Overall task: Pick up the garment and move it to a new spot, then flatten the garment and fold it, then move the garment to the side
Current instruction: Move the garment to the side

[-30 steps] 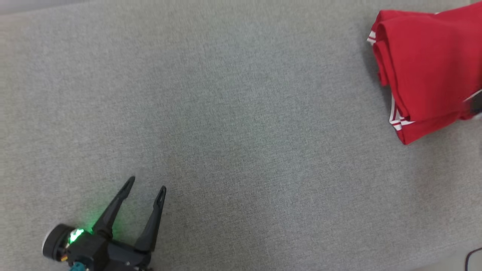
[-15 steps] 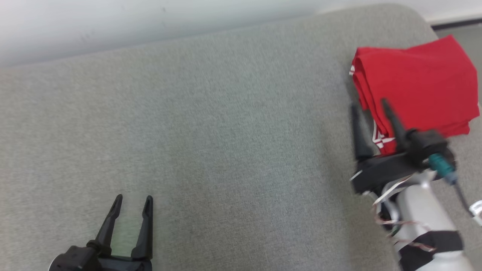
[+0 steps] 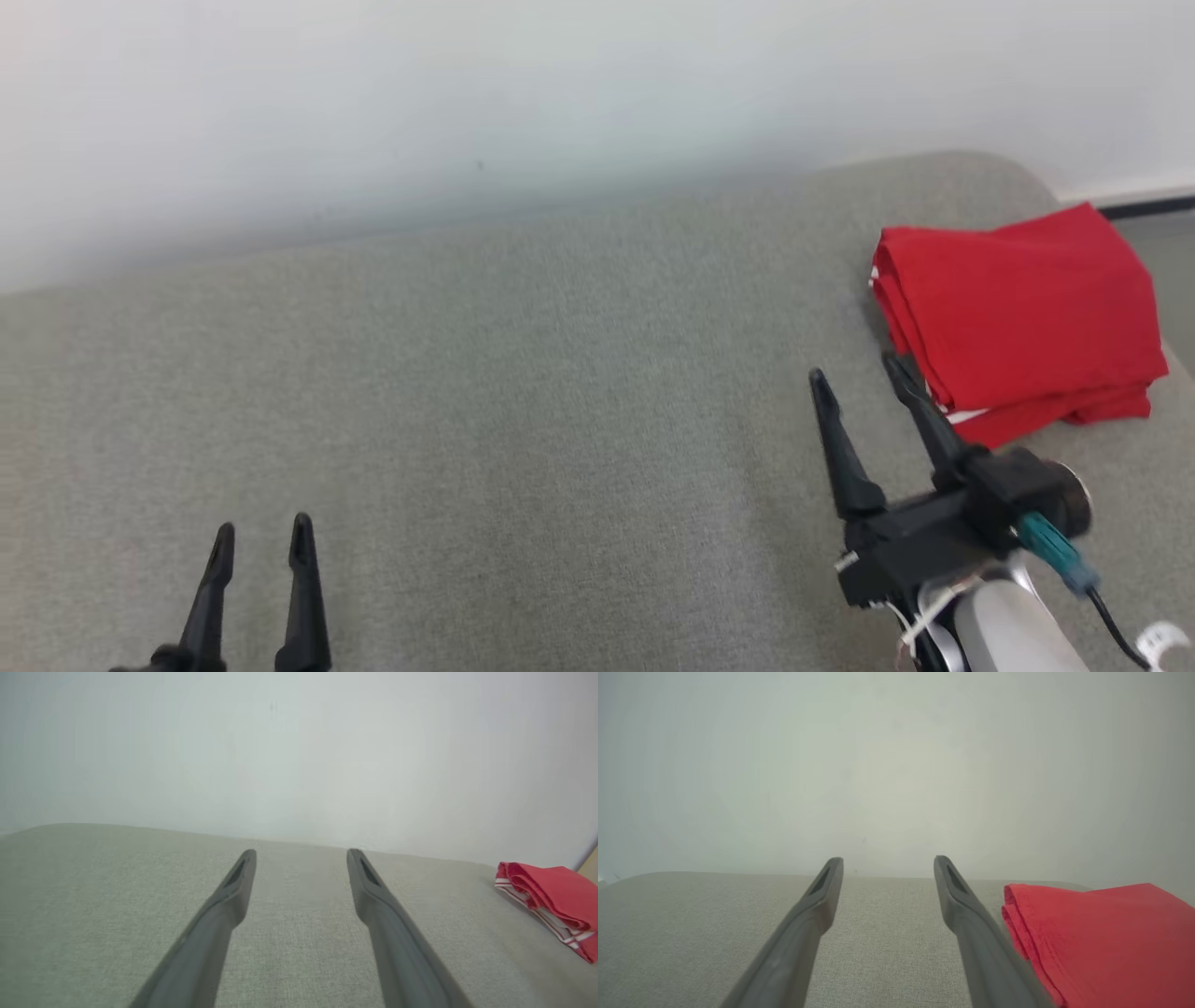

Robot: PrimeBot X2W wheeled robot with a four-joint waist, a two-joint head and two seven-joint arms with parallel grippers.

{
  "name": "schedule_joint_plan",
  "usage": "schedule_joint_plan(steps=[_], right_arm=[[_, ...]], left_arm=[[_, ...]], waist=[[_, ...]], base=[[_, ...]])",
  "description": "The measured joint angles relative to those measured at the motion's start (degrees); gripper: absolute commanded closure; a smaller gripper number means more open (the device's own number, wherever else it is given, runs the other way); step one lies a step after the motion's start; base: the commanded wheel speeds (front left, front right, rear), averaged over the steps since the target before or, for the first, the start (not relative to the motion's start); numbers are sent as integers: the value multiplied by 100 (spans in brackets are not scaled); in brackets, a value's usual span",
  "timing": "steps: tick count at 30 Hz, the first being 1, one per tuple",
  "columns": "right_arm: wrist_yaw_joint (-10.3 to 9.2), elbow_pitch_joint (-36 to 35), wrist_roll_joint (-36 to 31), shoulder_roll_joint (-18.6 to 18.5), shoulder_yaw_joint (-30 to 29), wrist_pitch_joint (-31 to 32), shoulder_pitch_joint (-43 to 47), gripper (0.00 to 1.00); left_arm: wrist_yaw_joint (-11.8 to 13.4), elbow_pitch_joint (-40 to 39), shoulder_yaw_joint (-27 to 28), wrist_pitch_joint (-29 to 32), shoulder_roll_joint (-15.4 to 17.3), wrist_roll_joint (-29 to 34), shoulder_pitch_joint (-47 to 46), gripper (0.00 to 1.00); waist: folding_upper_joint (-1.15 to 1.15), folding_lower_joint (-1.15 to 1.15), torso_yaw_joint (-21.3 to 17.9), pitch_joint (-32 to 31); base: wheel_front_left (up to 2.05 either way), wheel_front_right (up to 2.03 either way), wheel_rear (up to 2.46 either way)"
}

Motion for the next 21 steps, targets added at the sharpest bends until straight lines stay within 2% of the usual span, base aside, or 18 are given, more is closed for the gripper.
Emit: schedule_joint_plan(steps=[5, 9, 12, 15, 21], right_arm=[[0, -509, -132, -13, -265, -2, 610, 0], [0, -710, -223, -37, -347, -1, 1201, 0], [0, -864, -272, -18, -481, -1, 1649, 0], [0, -822, -266, 58, -508, 0, 2196, 0], [0, -801, -248, 165, -532, 0, 2448, 0]], left_arm=[[-22, -205, 119, 0, 0, 267, 382, 0], [-151, -361, 183, 0, 26, 552, 729, 0], [-255, -380, 204, 0, 10, 545, 1015, 0], [-236, -237, 303, 0, -13, 535, 1321, 0], [-246, -65, 333, 0, -34, 538, 1431, 0]], waist=[[0, 0, 85, -375], [0, 0, 134, -630], [0, 0, 169, -802], [-1, 0, 217, -993], [0, 0, 281, -1141]], base=[[0, 0, 0], [0, 0, 0], [0, 0, 0], [0, 0, 0], [0, 0, 0]])
